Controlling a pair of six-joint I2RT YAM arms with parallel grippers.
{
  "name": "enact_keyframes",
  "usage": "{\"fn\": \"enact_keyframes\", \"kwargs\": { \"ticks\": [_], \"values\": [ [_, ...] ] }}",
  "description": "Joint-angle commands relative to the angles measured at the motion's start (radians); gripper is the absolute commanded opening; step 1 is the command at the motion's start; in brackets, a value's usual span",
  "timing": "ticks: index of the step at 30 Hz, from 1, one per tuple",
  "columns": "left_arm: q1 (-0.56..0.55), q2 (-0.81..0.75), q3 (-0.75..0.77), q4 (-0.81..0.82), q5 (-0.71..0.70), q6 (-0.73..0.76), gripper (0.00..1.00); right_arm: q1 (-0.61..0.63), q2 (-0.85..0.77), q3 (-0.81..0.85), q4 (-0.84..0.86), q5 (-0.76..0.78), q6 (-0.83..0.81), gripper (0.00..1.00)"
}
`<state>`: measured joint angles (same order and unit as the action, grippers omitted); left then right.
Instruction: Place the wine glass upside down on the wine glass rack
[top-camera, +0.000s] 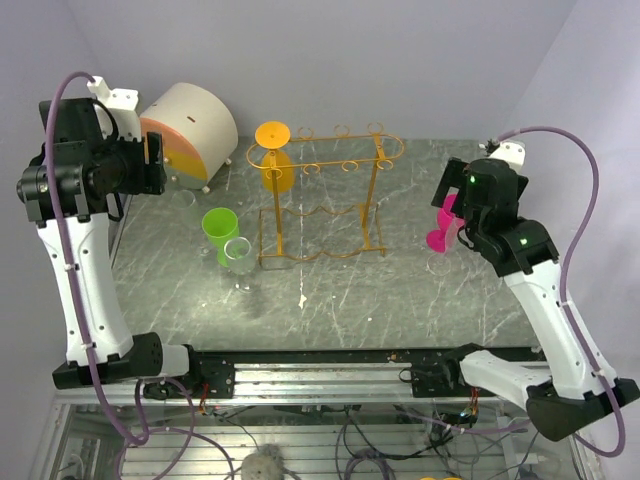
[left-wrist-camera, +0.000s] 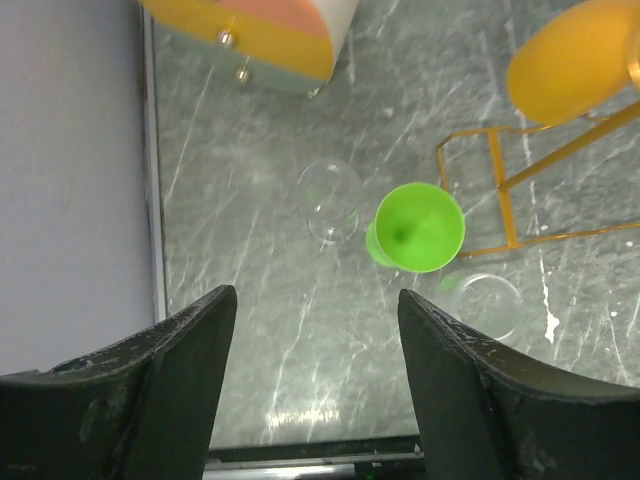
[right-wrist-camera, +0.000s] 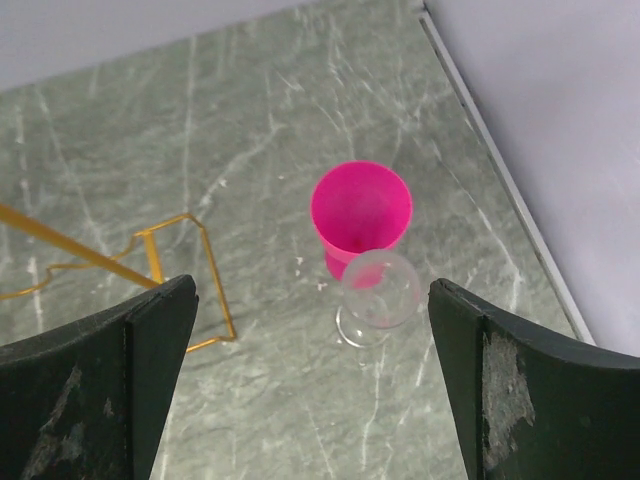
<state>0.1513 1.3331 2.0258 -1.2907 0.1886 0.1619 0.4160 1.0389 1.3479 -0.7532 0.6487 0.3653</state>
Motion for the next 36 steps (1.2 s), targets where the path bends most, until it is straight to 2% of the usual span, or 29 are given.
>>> {"fn": "enact_keyframes", "kwargs": {
  "ticks": [1,4,7,9,11,15,16,21,27,36],
  "values": [
    [-0.002,0.008,0.021,-0.068,-0.089,-0.077,0.76,-0.156,0.023,-0.018,0.000,-0.210,-0.013,1.00],
    [-0.002,0.025,0.050,-0.080,-0.046,-0.076,0.70,-0.270,0.048,-0.014,-0.007,-0.368,-0.031,0.98],
    [-0.002,-0.017,-0.013,-0.012,-0.069,-0.091,0.70,-0.328,0.024,-0.043,-0.032,-0.349,-0.030,0.94],
    [-0.002,-0.030,-0.042,0.008,-0.025,-0.094,0.70,-0.339,-0.011,-0.070,-0.042,-0.296,-0.027,0.91],
    [-0.002,-0.021,-0.055,0.011,0.046,-0.089,0.69,-0.353,-0.028,-0.096,-0.061,-0.292,-0.010,0.83],
    [-0.002,0.013,-0.044,0.018,0.099,-0.073,0.68,-0.409,-0.031,-0.147,-0.076,-0.358,0.011,0.57],
    [-0.001,0.024,-0.038,0.016,0.114,-0.067,0.68,-0.416,-0.035,-0.159,-0.072,-0.370,0.014,0.56],
    [-0.002,0.051,-0.024,0.026,0.174,-0.060,0.68,-0.424,-0.044,-0.194,-0.054,-0.367,0.034,0.54],
    [-0.002,0.043,-0.029,0.045,0.192,-0.058,0.69,-0.425,-0.015,-0.245,0.002,-0.401,0.052,0.53],
    [-0.002,0.029,-0.060,0.048,0.198,-0.053,0.69,-0.430,0.031,-0.268,0.057,-0.372,0.024,0.48]
  ]
}}
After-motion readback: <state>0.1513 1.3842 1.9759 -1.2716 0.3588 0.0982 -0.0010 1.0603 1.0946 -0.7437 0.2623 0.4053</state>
